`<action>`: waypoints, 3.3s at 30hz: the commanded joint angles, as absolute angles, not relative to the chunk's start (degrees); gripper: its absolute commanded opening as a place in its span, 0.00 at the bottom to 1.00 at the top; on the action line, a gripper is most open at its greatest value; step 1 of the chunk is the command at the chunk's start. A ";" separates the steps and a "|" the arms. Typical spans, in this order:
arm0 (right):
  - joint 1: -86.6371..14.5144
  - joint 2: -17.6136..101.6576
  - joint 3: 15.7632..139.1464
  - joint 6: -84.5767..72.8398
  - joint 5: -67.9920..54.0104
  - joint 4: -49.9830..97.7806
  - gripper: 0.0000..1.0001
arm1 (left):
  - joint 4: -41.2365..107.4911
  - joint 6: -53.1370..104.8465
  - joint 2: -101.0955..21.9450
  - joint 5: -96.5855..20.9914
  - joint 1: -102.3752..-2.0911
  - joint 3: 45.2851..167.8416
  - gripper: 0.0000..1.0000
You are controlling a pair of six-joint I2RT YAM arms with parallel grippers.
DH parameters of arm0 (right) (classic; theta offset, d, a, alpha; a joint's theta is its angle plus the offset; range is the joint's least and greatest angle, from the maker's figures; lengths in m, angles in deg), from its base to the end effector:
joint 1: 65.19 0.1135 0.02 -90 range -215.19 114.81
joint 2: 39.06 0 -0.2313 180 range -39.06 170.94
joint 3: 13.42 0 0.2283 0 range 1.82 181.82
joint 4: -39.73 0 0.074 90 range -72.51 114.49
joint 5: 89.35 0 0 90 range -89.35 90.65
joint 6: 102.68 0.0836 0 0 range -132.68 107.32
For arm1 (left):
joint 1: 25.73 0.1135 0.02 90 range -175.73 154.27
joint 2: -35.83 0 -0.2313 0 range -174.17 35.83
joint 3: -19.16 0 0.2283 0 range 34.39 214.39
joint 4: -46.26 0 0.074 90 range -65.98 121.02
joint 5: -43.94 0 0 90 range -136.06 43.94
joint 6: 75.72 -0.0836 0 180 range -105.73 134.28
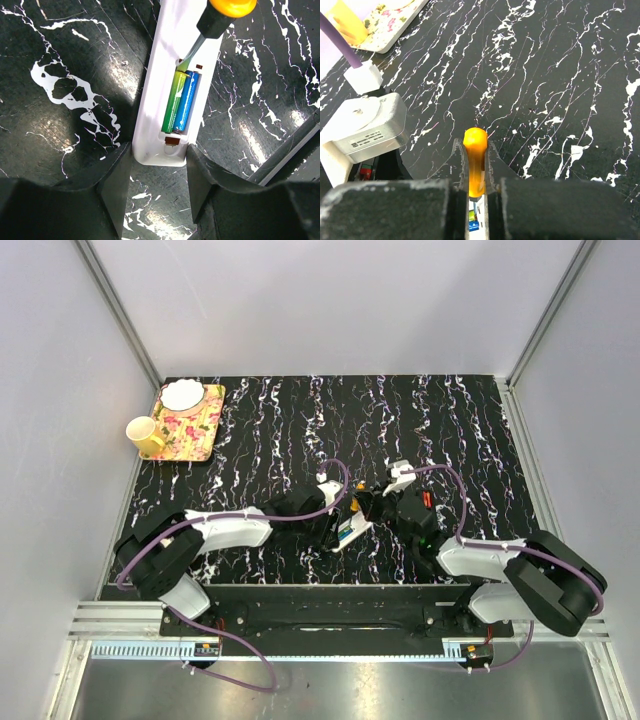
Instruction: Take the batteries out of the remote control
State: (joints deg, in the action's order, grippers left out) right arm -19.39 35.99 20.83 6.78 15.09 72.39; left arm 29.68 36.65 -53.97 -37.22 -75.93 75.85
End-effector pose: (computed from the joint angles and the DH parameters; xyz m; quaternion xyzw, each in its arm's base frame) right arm 0.2147 0.1909 0.1659 -0.0906 0.7486 0.2705 0.5986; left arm 0.1897 -0.2477 0.1007 0.2509 0.9021 -0.2616 0.2341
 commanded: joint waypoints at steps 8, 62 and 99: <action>-23.52 37.93 21.60 19.13 -0.91 71.25 0.00 | 29.62 37.57 -57.77 -38.59 -75.66 75.53 0.29; -35.22 35.74 26.60 19.75 -16.23 64.05 0.00 | 32.41 35.99 -53.31 -39.82 -75.39 73.60 0.68; -30.47 34.77 25.90 6.48 4.87 66.77 0.00 | 40.87 26.67 -56.89 -42.02 -79.17 75.09 0.45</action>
State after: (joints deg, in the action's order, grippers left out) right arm -31.15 34.46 24.08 8.90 1.08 64.09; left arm 40.98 26.72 -55.87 -40.78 -78.94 73.81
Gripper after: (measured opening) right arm 0.071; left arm 0.528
